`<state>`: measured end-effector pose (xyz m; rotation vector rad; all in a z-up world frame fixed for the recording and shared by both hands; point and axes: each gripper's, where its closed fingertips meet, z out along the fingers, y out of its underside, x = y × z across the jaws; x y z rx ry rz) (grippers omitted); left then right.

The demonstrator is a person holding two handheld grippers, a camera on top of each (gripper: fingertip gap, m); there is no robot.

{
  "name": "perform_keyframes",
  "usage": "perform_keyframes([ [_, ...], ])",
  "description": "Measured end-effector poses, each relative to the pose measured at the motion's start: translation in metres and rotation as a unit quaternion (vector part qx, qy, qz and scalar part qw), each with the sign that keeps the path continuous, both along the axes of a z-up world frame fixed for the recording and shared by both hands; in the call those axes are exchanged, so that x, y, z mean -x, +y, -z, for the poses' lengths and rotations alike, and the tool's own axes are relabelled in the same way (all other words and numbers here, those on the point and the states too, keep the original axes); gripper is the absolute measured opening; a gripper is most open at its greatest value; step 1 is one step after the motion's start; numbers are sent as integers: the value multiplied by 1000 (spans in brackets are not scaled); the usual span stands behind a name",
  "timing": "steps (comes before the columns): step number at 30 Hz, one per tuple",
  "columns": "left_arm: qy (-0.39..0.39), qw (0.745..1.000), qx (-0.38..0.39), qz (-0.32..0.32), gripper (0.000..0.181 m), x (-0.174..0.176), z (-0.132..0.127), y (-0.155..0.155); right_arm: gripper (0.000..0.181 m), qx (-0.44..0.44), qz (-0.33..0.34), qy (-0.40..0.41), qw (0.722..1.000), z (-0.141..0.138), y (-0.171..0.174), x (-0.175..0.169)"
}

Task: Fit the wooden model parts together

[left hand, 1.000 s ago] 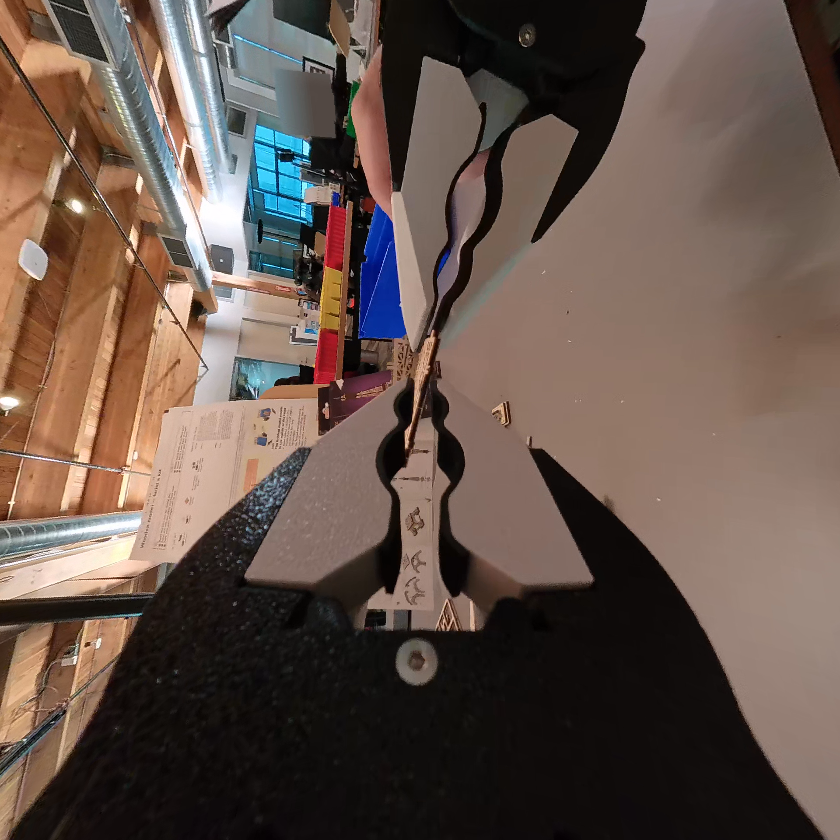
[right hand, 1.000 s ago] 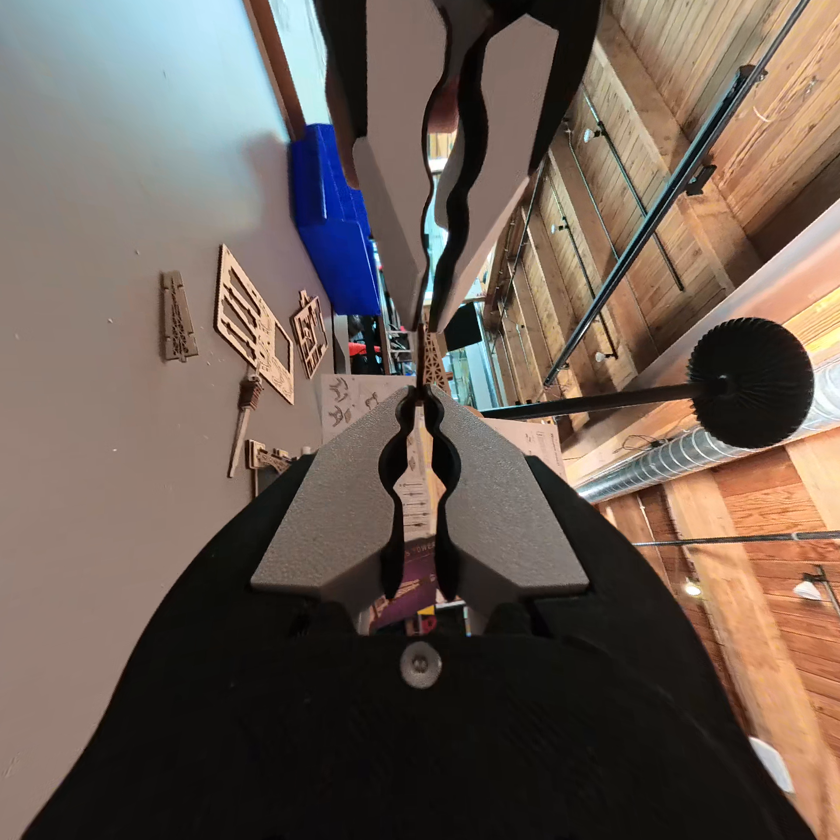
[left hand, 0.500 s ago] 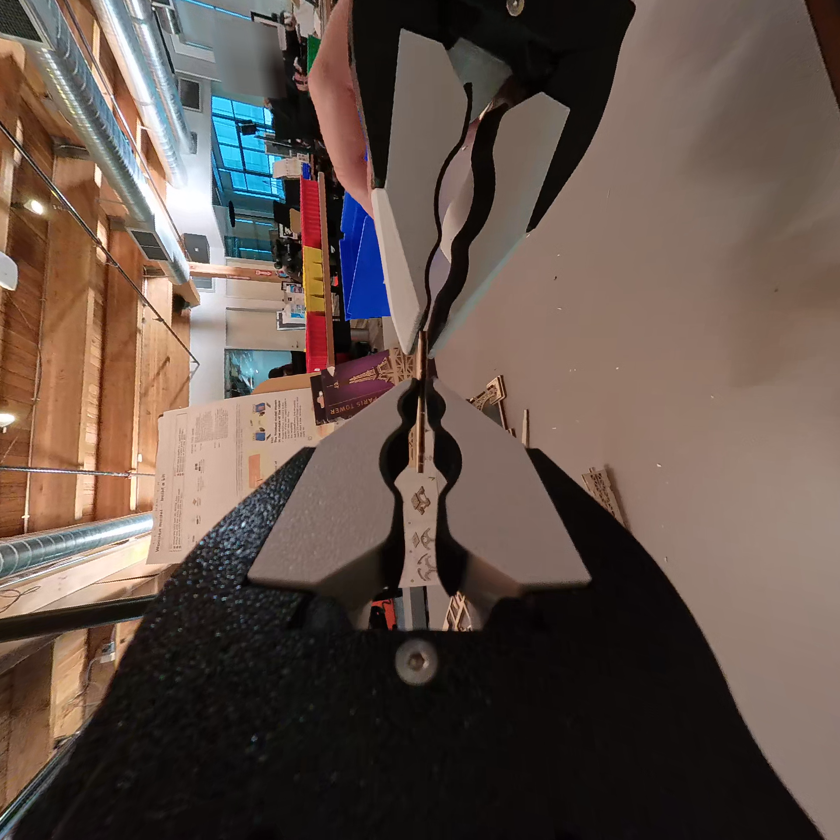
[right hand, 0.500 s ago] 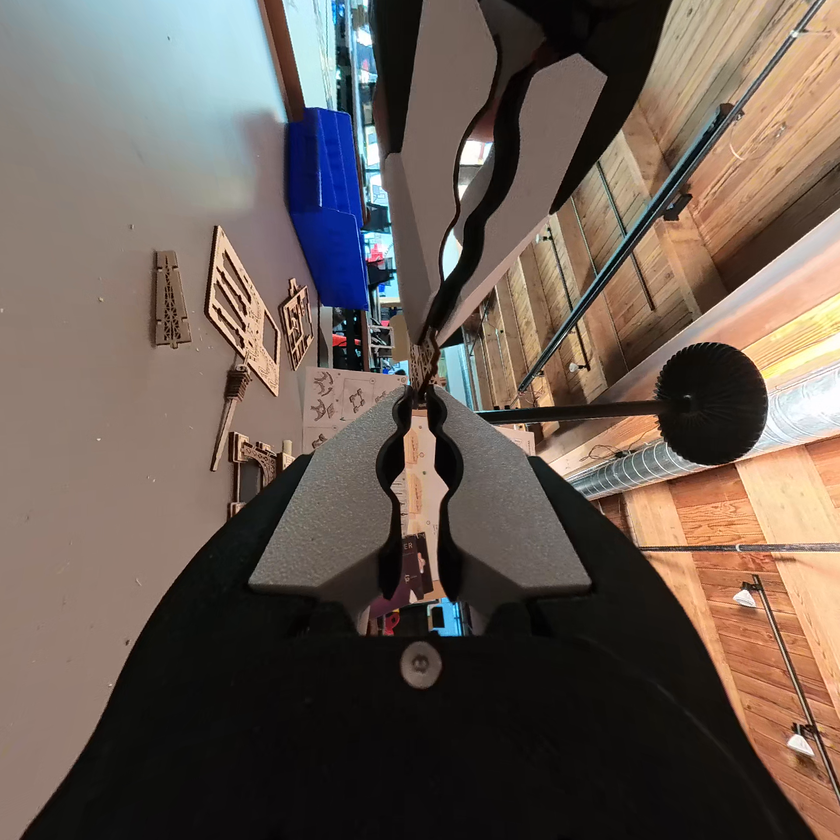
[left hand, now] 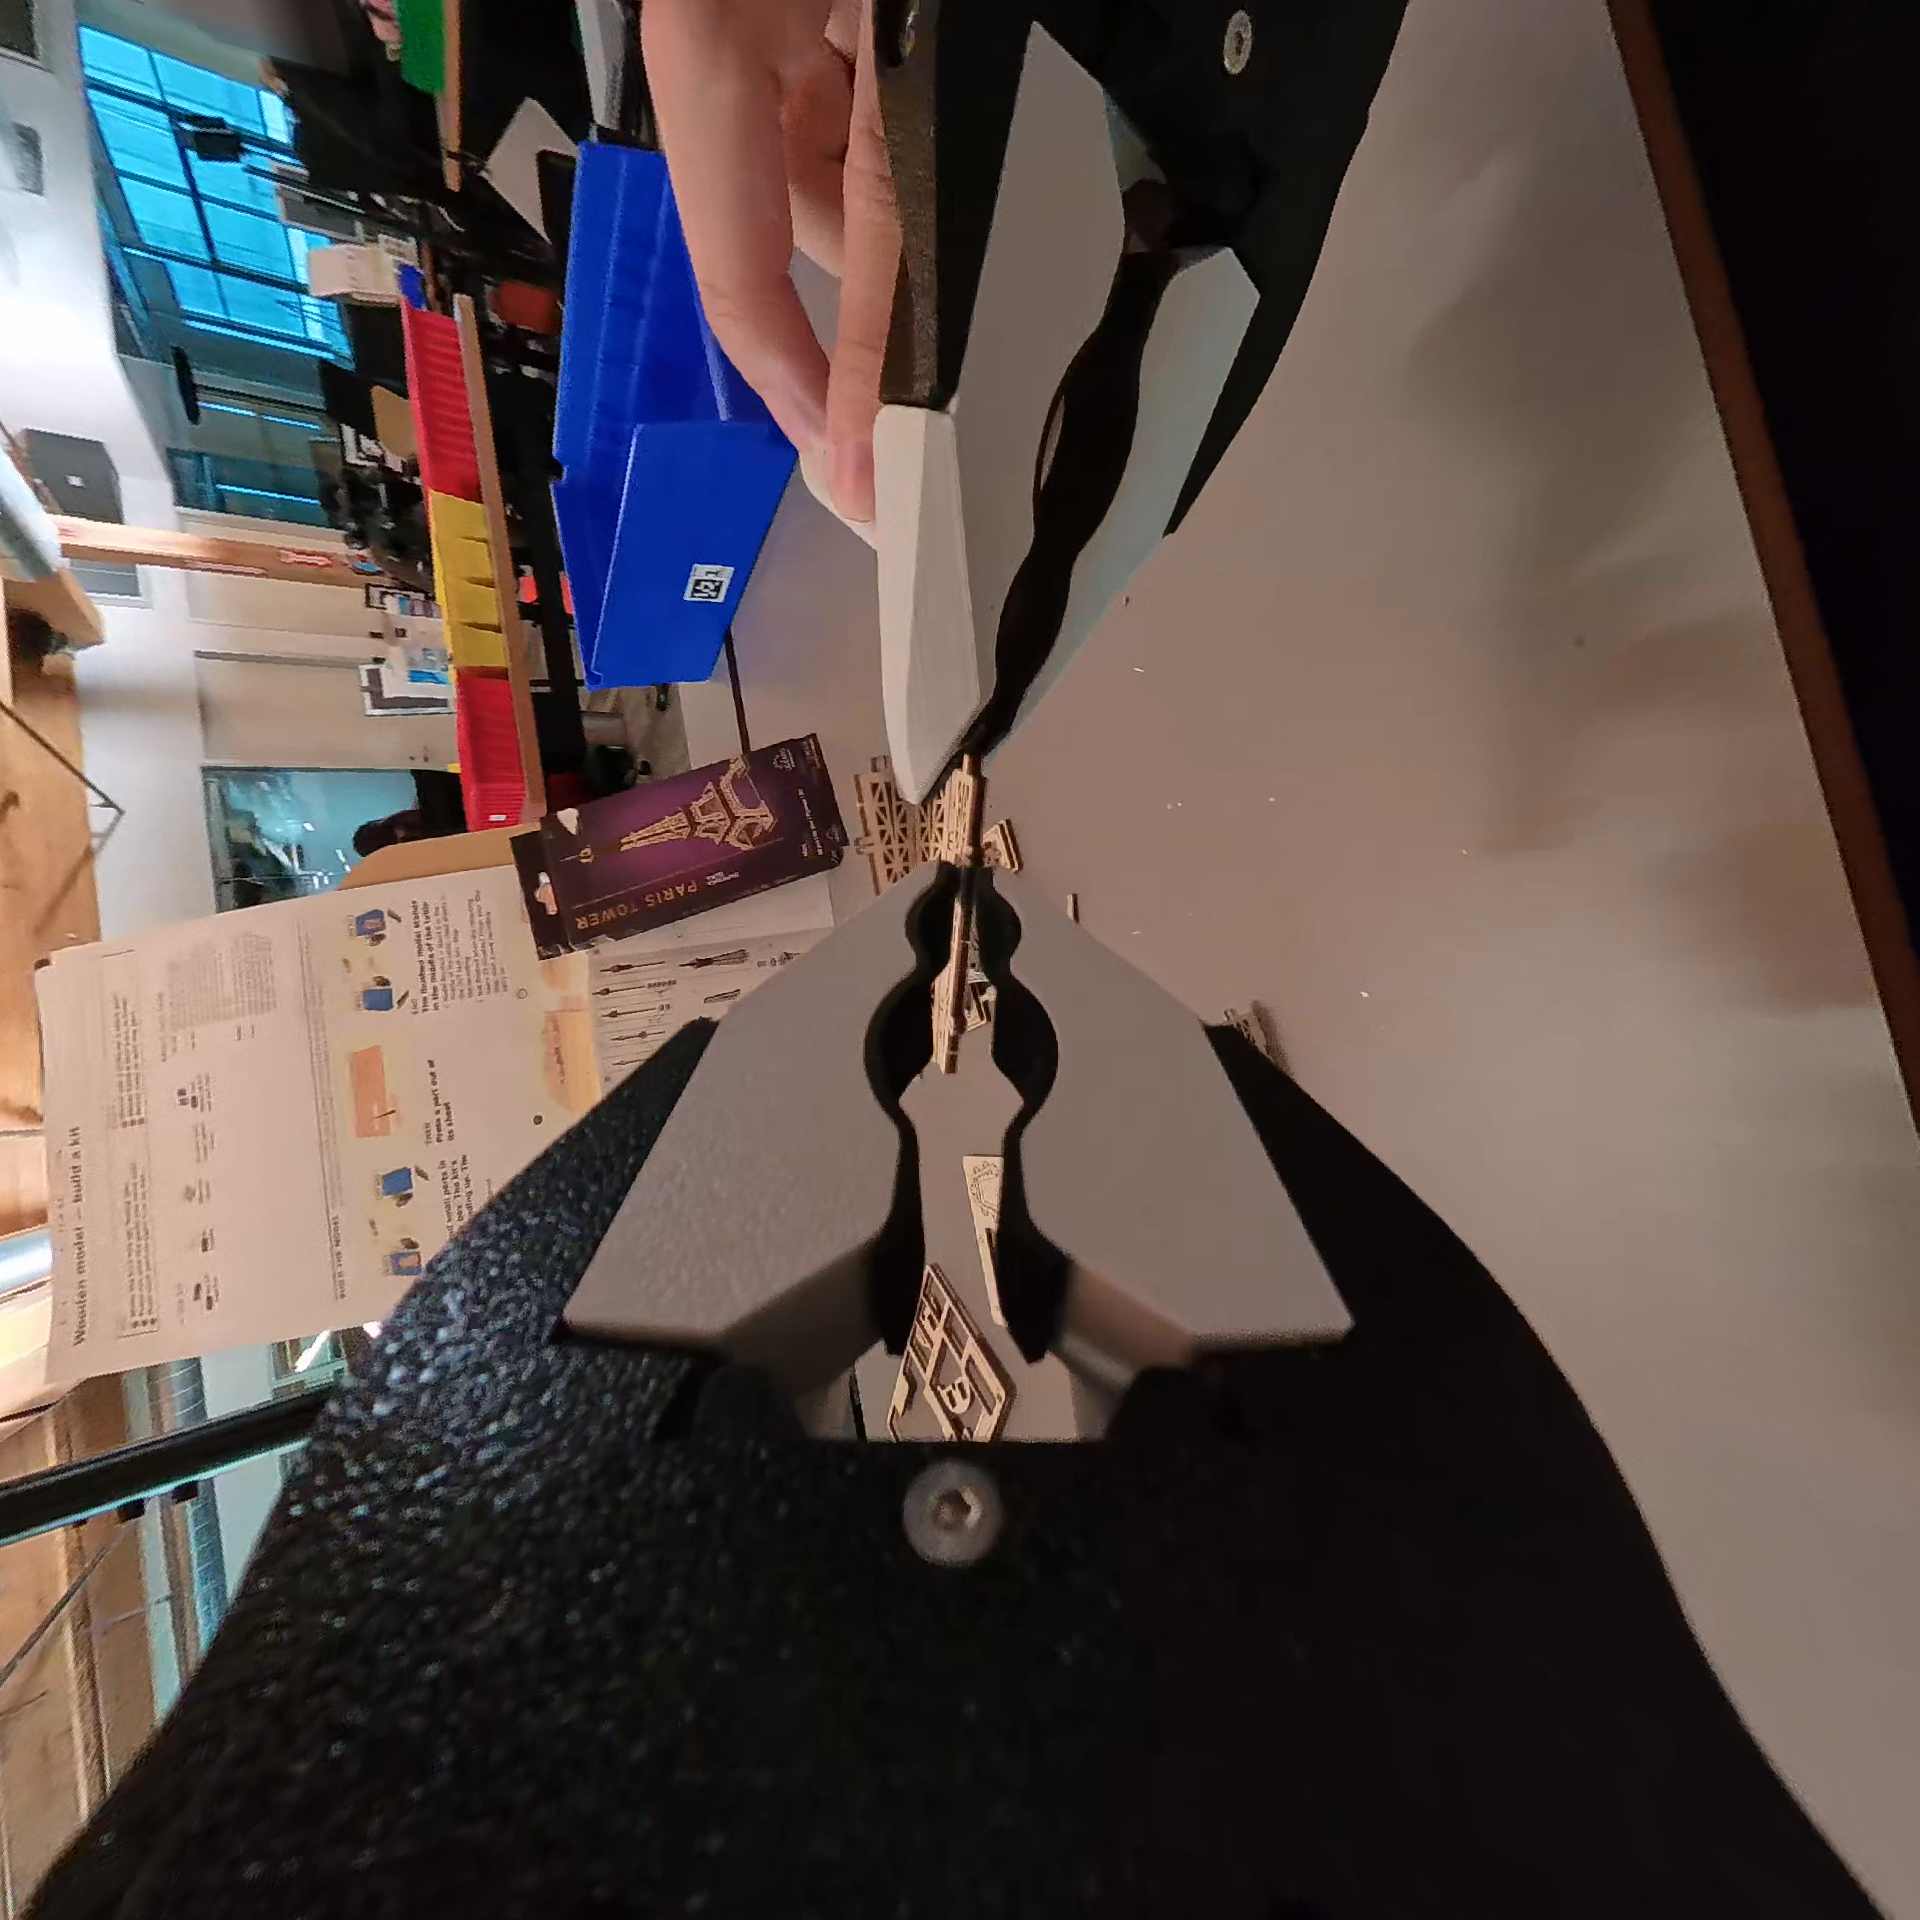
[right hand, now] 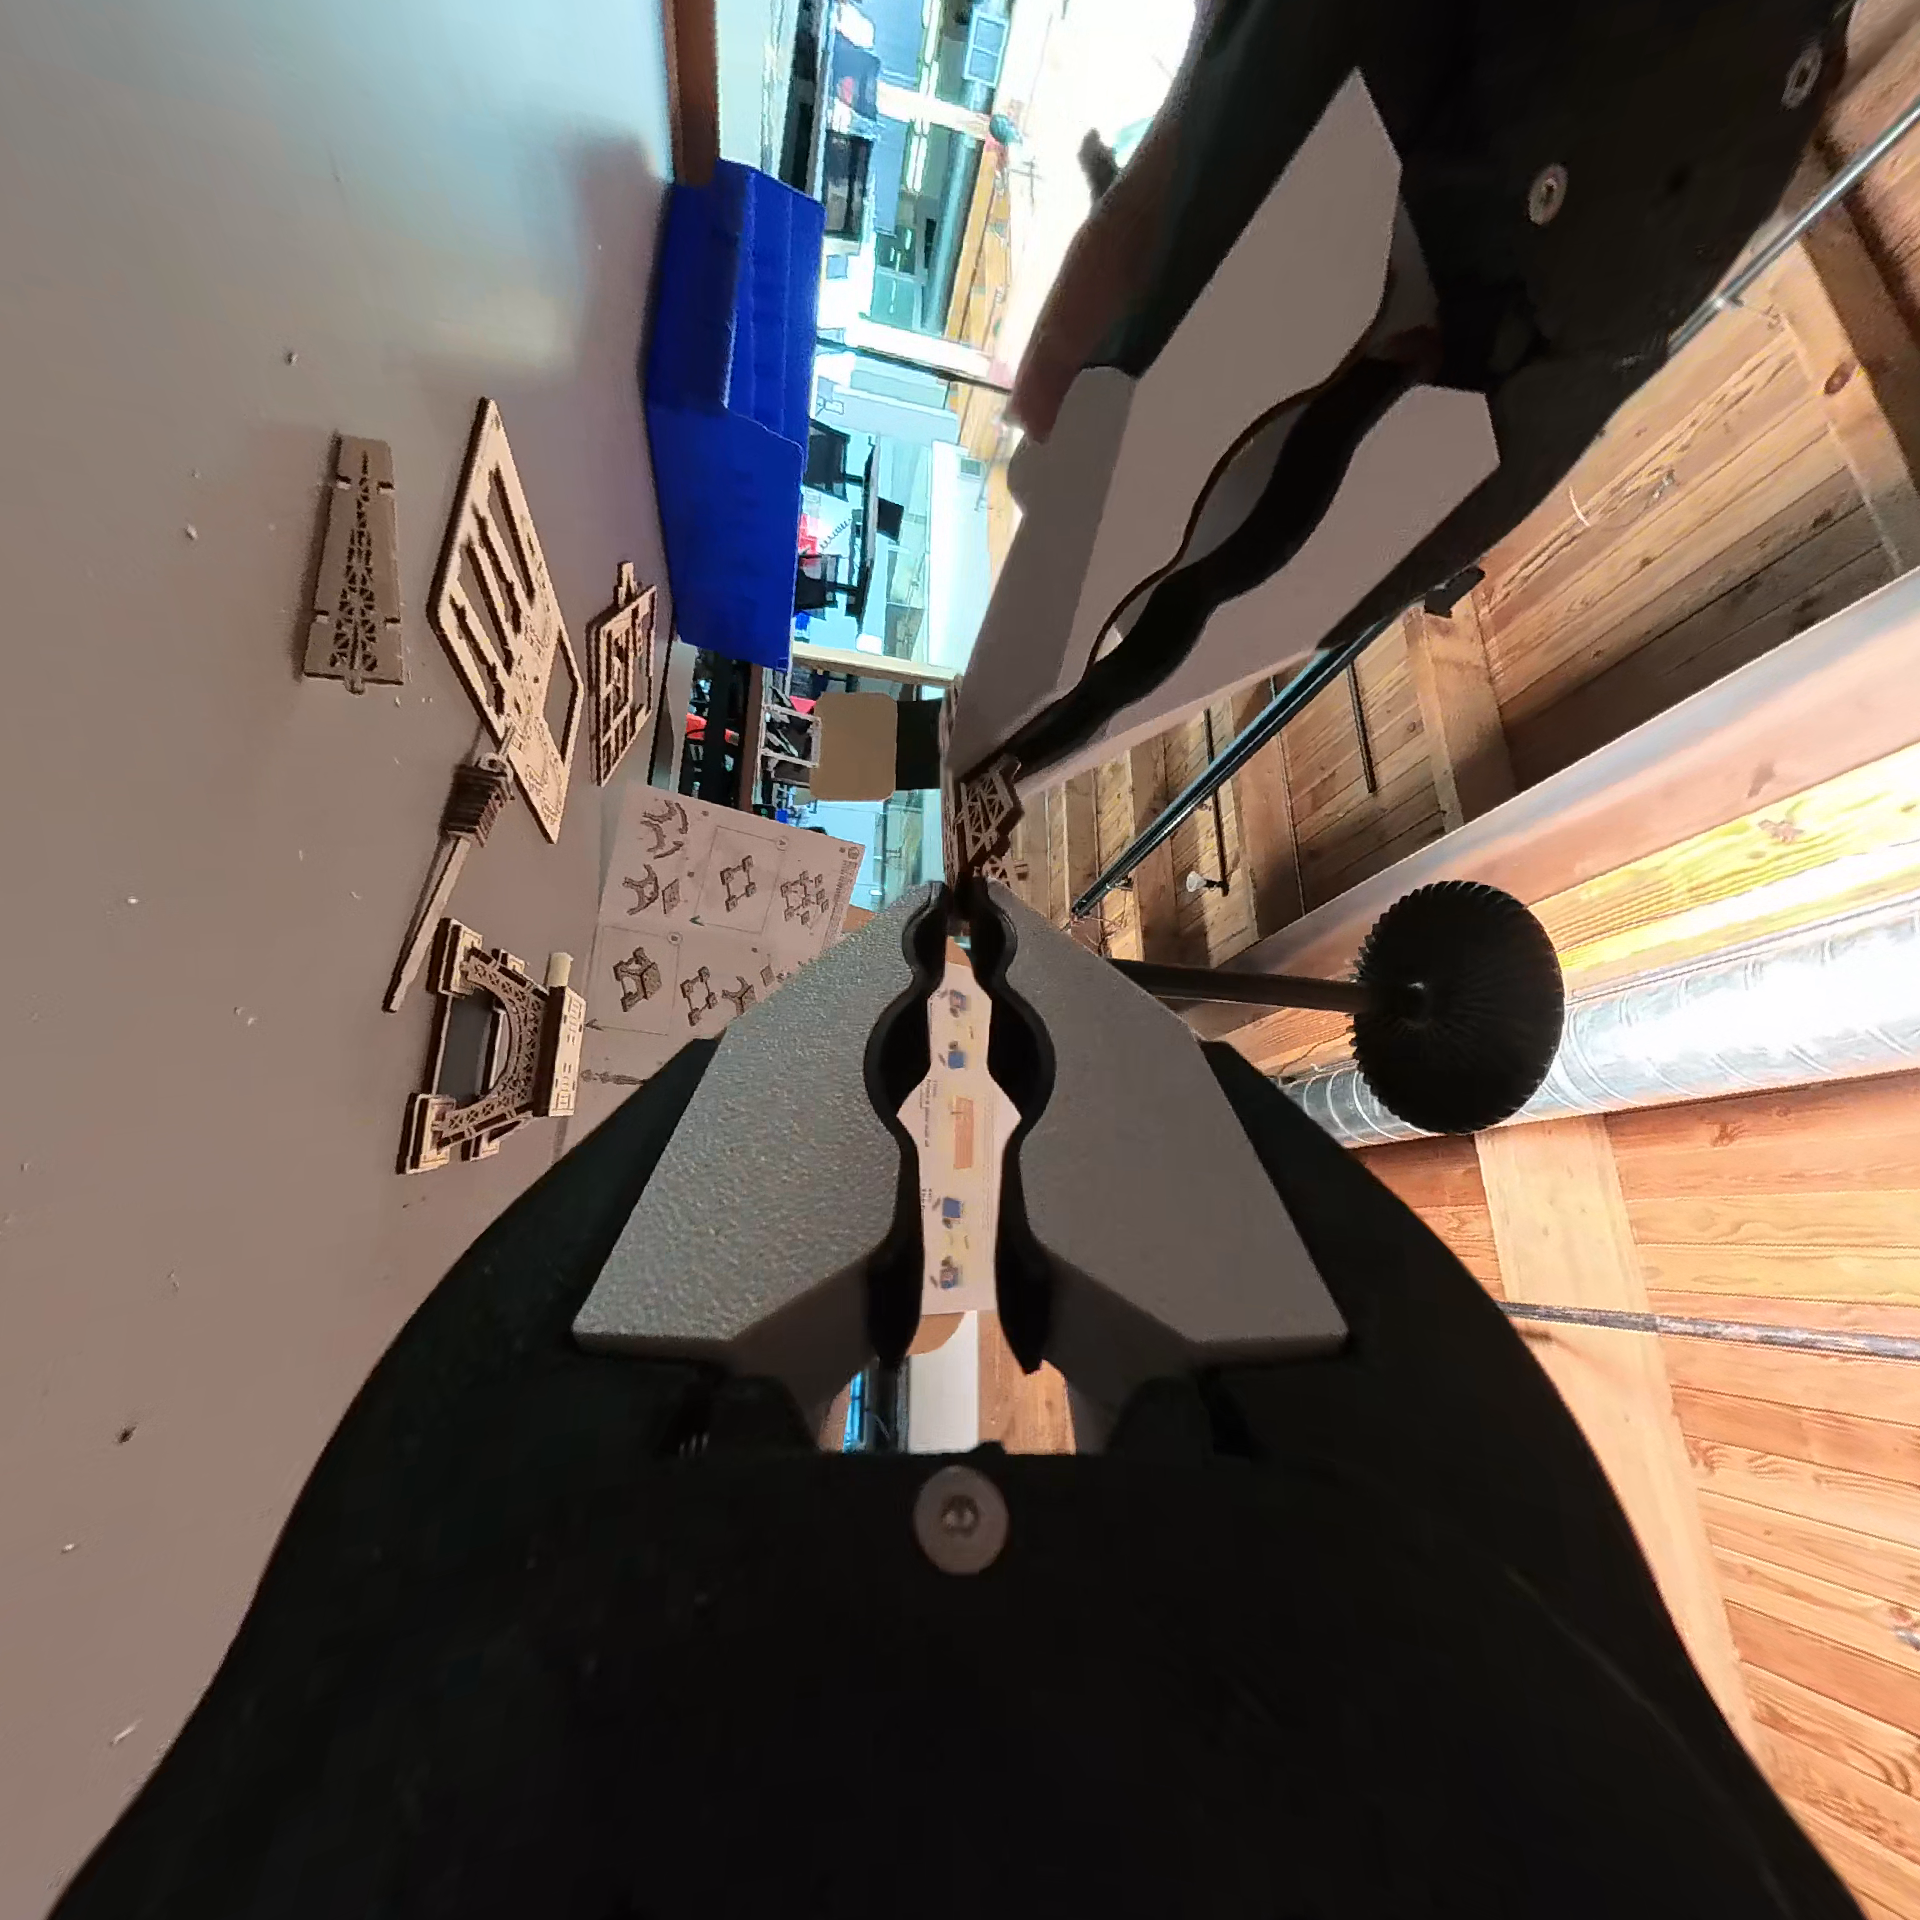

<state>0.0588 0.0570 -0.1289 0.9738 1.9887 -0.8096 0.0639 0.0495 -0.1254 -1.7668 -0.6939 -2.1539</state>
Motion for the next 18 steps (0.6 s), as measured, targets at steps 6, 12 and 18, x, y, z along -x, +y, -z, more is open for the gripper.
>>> perform_keyframes([
  [6,36,998,-55,-3,2,0,3,3,1,24,-6,-8,1000,3,3,0],
  [12,54,995,-87,-8,1,0,6,4,0,42,-11,-16,999,4,3,-1],
  [18,94,990,-106,-17,1,0,10,7,0,60,-15,-16,998,8,6,-1],
])
